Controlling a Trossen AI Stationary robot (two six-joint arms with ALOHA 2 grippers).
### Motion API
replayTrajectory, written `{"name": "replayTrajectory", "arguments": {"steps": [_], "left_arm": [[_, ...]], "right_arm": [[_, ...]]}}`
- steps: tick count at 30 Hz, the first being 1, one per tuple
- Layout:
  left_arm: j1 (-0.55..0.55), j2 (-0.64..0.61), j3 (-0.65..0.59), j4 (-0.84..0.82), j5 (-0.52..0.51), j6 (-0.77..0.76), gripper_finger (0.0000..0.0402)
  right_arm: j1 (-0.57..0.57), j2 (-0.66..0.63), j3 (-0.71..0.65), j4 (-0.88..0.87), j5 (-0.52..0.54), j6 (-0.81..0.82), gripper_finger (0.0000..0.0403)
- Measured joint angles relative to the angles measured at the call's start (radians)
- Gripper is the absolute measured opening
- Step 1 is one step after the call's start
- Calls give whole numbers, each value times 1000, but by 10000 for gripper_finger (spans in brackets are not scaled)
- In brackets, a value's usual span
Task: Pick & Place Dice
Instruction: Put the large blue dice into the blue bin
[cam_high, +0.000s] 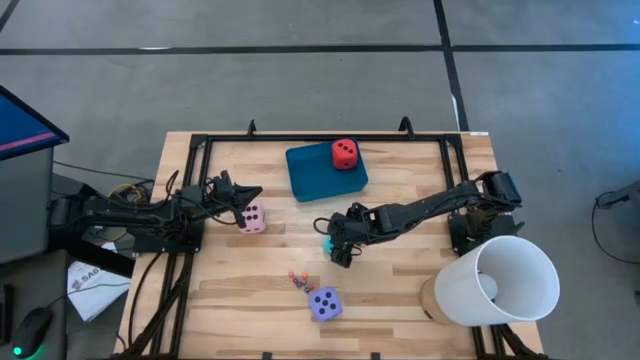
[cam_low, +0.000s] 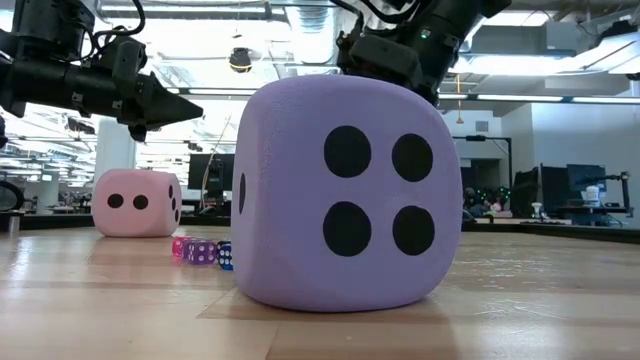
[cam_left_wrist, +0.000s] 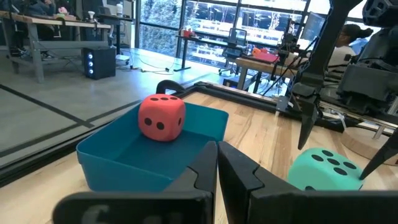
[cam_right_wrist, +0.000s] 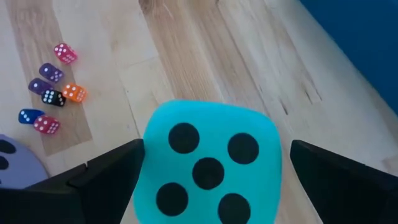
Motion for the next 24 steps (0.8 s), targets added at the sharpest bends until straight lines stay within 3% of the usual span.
{"name": "replayTrajectory", "arguments": {"steps": [6,24], "left_arm": [[0,0,0,0,0,0,6],[0,0,0,0,0,0,6]], "right_arm": [[0,0,0,0,0,87,400],[-13,1,40,-7,-55,56,400]]}}
